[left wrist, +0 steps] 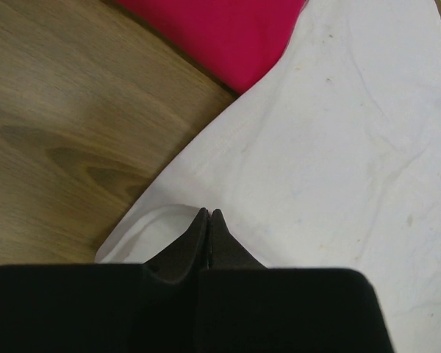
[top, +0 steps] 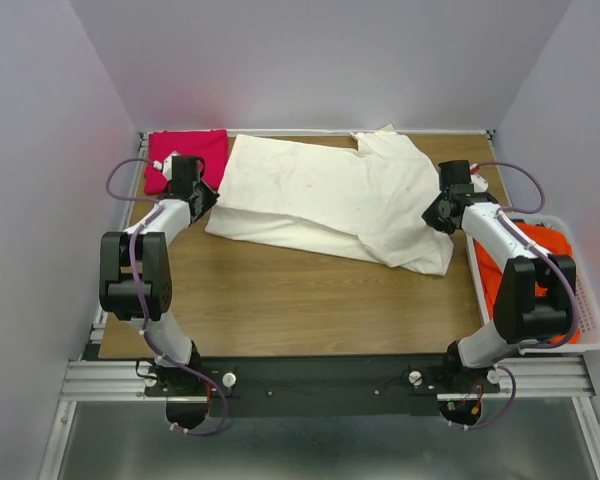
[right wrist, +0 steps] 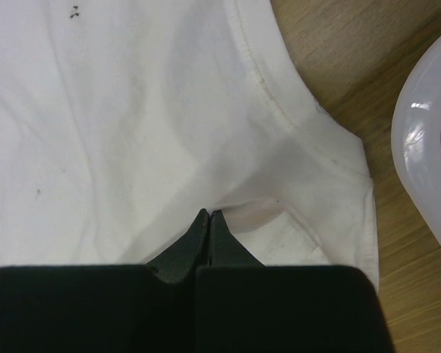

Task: Fold and stack the t-shirts
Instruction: Fold the tshirt

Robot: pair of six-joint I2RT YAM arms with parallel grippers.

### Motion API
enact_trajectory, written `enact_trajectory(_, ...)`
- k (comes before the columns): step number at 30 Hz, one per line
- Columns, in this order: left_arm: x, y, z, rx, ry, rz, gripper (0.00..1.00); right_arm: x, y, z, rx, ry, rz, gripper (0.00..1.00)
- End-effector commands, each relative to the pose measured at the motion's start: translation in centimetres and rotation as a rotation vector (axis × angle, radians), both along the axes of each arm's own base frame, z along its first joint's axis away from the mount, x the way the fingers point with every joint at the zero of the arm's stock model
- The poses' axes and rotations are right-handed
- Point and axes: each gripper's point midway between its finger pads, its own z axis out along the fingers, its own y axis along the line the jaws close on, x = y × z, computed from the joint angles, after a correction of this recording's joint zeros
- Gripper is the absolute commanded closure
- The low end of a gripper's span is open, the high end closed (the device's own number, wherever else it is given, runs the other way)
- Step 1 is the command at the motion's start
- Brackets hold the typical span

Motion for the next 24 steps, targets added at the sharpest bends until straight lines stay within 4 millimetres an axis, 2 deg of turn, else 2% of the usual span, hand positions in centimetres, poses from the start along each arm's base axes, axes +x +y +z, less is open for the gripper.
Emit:
enact_trajectory(1,0.6,0.8,-0.1,0.018,0.004,0.033,1.0,0.6,-0.9,0.6,0.007,-0.035,-0.004,0.99)
enact_trajectory(14,1.4,0.9,-0.8,0.02,0.018,0.044,1.0,3.6,0.2,0.6,0.056,-0.043,0.062,1.0)
enact_trajectory(17,1.6,1.0,-0.9,0.024,0.022,0.045,1.0,4.0,0.4,0.4,0.059,-0.037,0.075,1.0)
enact_trajectory(18,1.6,2.2,-1.1,0.024,0.026,0.071,1.0,4.0,0.4,0.3,0.058,-0.035,0.076,1.0)
enact_trajectory(24,2.5,2.2,-0.9,0.022,0.017,0.059,1.0,4.3,0.2,-0.3,0.046,-0.02,0.075,1.0)
